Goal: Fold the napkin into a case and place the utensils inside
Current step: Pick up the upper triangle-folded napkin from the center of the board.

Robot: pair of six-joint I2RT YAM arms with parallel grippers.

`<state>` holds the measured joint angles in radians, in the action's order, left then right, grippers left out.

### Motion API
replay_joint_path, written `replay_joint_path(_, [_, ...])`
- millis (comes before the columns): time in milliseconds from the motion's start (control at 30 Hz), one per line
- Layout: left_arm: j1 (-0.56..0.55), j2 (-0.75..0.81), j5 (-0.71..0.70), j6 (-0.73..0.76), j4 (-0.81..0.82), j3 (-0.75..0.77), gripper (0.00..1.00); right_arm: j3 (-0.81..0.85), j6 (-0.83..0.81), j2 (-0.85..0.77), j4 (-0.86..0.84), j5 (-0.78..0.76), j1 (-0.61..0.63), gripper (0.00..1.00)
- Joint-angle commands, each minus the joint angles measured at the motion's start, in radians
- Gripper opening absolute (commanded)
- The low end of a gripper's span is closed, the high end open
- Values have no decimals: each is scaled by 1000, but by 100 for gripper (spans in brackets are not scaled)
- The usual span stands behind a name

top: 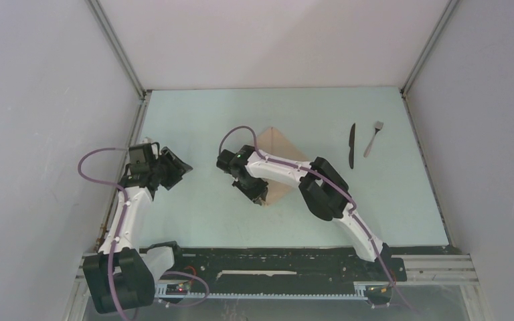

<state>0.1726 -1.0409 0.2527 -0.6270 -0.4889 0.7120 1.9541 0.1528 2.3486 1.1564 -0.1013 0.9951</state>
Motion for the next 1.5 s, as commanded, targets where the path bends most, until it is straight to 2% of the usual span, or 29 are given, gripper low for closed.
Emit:
replay_joint_path(0, [9,1,33,14,26,-23,59,-102,-20,49,-130,-52,-7,23])
replay_joint_path(133, [10,-9,125,-24,86,-73,61,-138,-32,5,-180,-96,1,8])
replay_joint_path(233, [7,-32,254,-111,246,-162,64,-165,-46,-56,-229,-93,2,0])
replay_joint_path(300, [2,-48,314,-188,351,-217,66,-177,-56,-98,-250,-62,4,0])
replay_joint_path(433, [-33,-95,348,-330,558,-296,76,-201,-61,-184,-275,1,6,0])
replay_joint_path(633, [-133,-232,292,-542,868,-382,80,-286,-53,-293,-327,104,-24,0])
replay_joint_path(867, [-248,-365,132,-567,886,-318,84,-307,-49,-326,-331,149,-43,0])
replay_joint_path(1067, [-286,-520,78,-607,990,-283,73,-312,-51,-360,-328,153,-54,0])
replay_joint_path(1267, [-304,-637,60,-629,1045,-227,70,-326,-61,-376,-332,158,-66,0])
replay_joint_path(1467, [-313,-682,27,-633,1057,-213,53,-333,-59,-394,-340,168,-78,0])
